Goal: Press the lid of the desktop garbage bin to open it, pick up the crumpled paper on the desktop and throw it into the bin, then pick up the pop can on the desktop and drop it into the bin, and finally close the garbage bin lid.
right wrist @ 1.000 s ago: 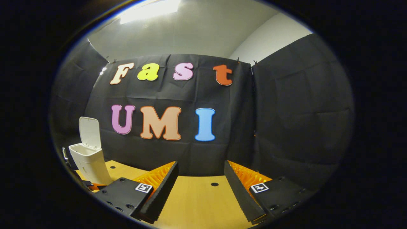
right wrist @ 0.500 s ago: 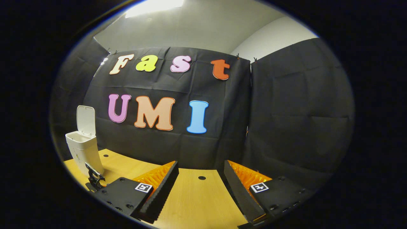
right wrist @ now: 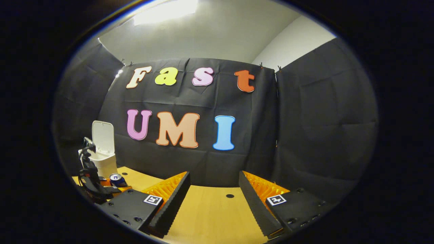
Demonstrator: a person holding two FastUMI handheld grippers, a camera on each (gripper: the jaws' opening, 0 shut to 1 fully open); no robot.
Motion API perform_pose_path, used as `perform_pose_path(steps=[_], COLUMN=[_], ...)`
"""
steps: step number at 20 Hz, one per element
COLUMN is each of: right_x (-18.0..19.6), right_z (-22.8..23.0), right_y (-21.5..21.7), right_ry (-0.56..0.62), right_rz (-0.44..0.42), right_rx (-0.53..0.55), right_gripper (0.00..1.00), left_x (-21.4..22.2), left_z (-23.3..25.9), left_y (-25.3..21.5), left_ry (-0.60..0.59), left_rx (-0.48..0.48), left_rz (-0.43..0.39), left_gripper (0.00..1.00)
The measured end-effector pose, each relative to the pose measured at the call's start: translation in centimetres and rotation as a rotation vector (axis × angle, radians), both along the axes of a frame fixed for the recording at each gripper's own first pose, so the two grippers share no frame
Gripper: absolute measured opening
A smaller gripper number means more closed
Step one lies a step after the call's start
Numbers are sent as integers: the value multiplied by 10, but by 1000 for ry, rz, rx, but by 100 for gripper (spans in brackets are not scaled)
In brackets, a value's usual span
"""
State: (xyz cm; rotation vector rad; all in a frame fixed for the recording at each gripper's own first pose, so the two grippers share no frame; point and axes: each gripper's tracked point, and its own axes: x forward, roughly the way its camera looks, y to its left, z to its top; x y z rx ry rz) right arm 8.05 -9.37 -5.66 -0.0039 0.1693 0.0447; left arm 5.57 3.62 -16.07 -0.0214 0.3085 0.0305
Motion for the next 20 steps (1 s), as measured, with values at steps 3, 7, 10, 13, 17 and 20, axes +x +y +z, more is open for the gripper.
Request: perform_pose_path(steps=[3, 7, 10, 13, 17, 20], right_x=[8, 14, 16, 18, 16, 16], right_z=[-9, -16, -19, -20, -24, -26], right_y=[16, 45, 61, 74, 81, 85], right_ry=[9, 19, 32, 39, 57, 72], right_rz=[10, 20, 27, 28, 17, 12], right_rx=[47, 125, 142, 148, 137, 138], right_gripper=[96, 96, 96, 96, 96, 96], left_x=[16, 25, 23, 16, -3, 1], left_z=[57, 107, 113, 92, 43, 43], left_y=[41, 116, 181, 239, 274, 276], left_ry=[-80, -153, -161, -112, -6, -20], left_rx=[35, 60, 119, 138, 110, 144], left_rz=[46, 154, 246, 334, 393, 370], left_gripper=[72, 72, 72, 71, 72, 75])
